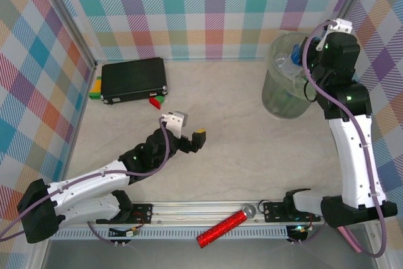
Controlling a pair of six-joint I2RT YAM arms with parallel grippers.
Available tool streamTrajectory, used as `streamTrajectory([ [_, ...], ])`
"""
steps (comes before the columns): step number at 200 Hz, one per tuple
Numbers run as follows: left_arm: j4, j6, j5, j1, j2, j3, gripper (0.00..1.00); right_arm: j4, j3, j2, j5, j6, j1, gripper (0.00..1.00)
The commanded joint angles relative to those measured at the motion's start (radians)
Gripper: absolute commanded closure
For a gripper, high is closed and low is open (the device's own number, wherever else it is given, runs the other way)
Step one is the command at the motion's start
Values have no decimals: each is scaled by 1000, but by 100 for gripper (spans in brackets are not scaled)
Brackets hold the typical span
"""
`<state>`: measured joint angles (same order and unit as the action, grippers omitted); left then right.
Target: Put the plastic bottles in the bin
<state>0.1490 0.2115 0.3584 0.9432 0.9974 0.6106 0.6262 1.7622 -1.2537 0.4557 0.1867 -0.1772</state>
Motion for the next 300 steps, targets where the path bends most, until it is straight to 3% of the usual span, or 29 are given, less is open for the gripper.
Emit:
streamTrajectory([
  [1,46,22,4,8,-30,-18,0,-77,56,-66,113,-94,29,76],
  [31,34,24,-5,8,-35,-16,0,-13,155,-199,91,-46,86,75],
  [108,35,14,7,8,-42,-21,0,43,165,-402,46,-25,142,71],
  [140,32,14,3,8,-29,-17,0,89,155,-446,38,-7,161,71],
  [203,30,15,-6,8,-9,-11,0,160,134,-457,-98,69,223,70],
  [222,31,15,-8,8,-5,-8,0,211,173,-491,-94,66,234,65],
  [242,29,14,-8,8,4,-6,0,276,231,-529,-91,71,250,43],
  [270,31,13,-5,8,9,-6,0,269,264,-517,-53,60,253,28],
  [300,32,13,-7,8,9,-5,0,280,336,-496,-13,37,252,26],
])
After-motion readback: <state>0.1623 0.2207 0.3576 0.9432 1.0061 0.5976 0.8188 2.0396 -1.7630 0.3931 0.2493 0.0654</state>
